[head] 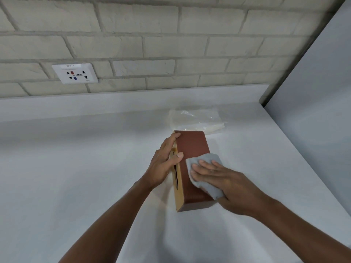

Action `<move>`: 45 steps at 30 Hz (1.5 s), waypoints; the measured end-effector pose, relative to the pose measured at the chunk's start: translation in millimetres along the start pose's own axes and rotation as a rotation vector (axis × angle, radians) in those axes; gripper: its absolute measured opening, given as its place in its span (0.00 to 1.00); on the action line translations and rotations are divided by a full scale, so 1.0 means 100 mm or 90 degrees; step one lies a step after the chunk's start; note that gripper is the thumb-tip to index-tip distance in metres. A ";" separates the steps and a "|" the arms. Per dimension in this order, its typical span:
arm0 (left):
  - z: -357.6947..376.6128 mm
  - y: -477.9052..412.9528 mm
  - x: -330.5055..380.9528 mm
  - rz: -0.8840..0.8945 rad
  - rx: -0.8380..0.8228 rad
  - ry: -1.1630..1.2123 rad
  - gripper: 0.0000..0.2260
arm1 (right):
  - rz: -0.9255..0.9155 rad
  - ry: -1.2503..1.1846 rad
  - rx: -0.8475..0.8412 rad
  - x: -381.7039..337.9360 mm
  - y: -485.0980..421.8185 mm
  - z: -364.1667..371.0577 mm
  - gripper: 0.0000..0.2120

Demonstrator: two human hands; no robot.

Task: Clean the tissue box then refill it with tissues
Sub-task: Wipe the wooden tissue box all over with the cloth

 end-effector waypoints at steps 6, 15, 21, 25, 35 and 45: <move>0.00 -0.02 -0.05 -0.012 -0.005 0.004 0.31 | -0.110 -0.016 -0.044 -0.33 0.01 0.09 0.28; 0.03 -0.04 -0.09 -0.013 -0.001 -0.001 0.28 | -0.102 -0.031 -0.024 -0.29 0.09 0.10 0.27; 0.04 -0.03 -0.05 -0.018 -0.008 0.000 0.27 | -0.059 -0.028 0.002 -0.06 0.29 -0.14 0.26; 0.04 -0.05 -0.09 -0.022 -0.007 -0.009 0.30 | -0.174 0.046 -0.026 -0.30 0.16 0.09 0.30; 0.03 -0.04 -0.05 -0.012 -0.007 -0.018 0.27 | -0.078 0.000 0.045 -0.11 0.42 0.01 0.26; 0.03 -0.06 -0.06 -0.003 -0.017 -0.036 0.33 | -0.179 0.067 0.011 -0.43 0.13 0.24 0.30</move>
Point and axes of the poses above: each hand's wrist, its own y-axis away from the middle knuckle, its own z-axis out of the palm, x = y × z, the point moved 1 cm from there along -y, towards the middle knuckle, and after that the axes turned 9 degrees about x, right-handed, at the moved point
